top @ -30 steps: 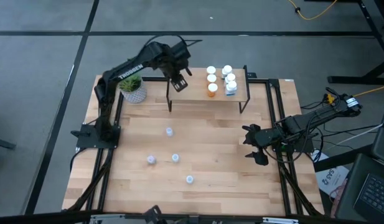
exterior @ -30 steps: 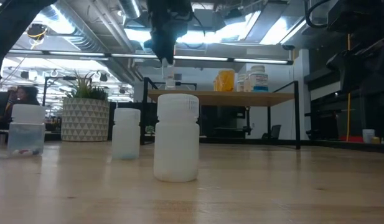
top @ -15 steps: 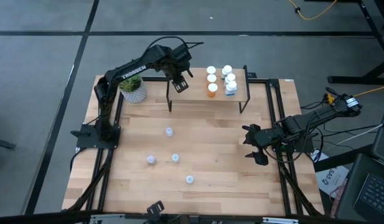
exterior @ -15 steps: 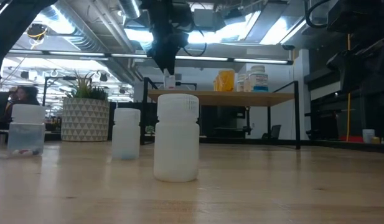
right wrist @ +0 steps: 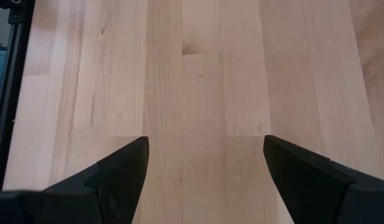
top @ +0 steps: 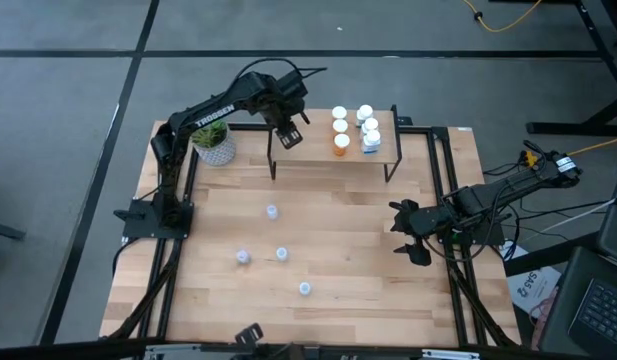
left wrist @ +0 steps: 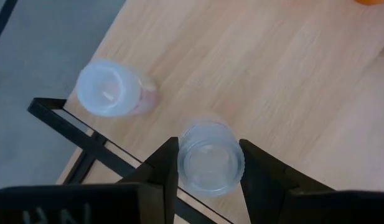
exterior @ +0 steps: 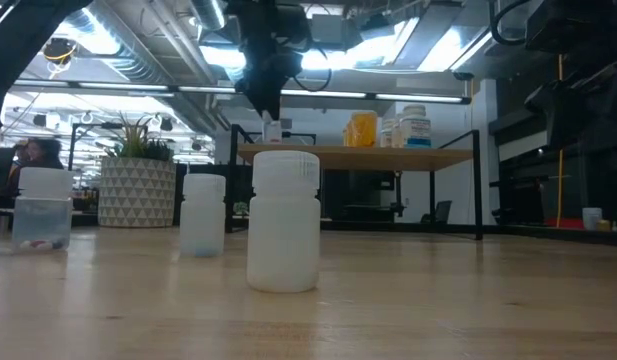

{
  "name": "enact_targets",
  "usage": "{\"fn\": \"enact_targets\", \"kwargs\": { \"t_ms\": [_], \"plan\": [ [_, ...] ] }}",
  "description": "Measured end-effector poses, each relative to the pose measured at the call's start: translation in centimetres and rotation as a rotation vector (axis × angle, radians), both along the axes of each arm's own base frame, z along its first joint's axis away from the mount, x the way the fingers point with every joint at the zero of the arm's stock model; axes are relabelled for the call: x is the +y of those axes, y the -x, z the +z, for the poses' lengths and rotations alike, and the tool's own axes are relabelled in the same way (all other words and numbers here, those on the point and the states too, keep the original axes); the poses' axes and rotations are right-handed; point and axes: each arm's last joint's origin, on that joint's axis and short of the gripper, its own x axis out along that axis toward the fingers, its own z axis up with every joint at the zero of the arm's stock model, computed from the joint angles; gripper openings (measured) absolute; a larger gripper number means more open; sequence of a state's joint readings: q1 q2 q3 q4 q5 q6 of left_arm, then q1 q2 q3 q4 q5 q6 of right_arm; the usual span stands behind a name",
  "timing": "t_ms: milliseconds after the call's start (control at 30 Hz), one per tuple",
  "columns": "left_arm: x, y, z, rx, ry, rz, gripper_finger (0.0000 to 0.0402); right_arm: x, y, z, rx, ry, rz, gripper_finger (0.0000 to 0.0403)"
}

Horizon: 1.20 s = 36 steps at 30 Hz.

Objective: Pick and place medicine bottles onto shelf by color
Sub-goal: Put the bottom transparent pill bottle on the shelf aligned with the other transparent pill bottle

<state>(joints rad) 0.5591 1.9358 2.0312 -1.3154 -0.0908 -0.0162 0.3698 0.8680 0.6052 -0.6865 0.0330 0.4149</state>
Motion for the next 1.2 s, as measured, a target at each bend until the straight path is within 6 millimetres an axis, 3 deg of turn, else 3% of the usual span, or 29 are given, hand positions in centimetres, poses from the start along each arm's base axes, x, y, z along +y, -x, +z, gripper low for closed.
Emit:
{"fn": "enact_targets", "kwargs": {
  "t_ms": [733,1200],
  "plan": [
    [-0.33,-0.4,-0.45,0.021,0.004,0.001,0.012,0.0,0.0,0.0,0.0,0.0,0.0,0.0317],
    [-0.24,-0.61,-0.37,0.0,-0.009,0.0,0.0154,-0.05,0.12,-0.09,0.015,0.006,0.0,0.0317]
  ]
}}
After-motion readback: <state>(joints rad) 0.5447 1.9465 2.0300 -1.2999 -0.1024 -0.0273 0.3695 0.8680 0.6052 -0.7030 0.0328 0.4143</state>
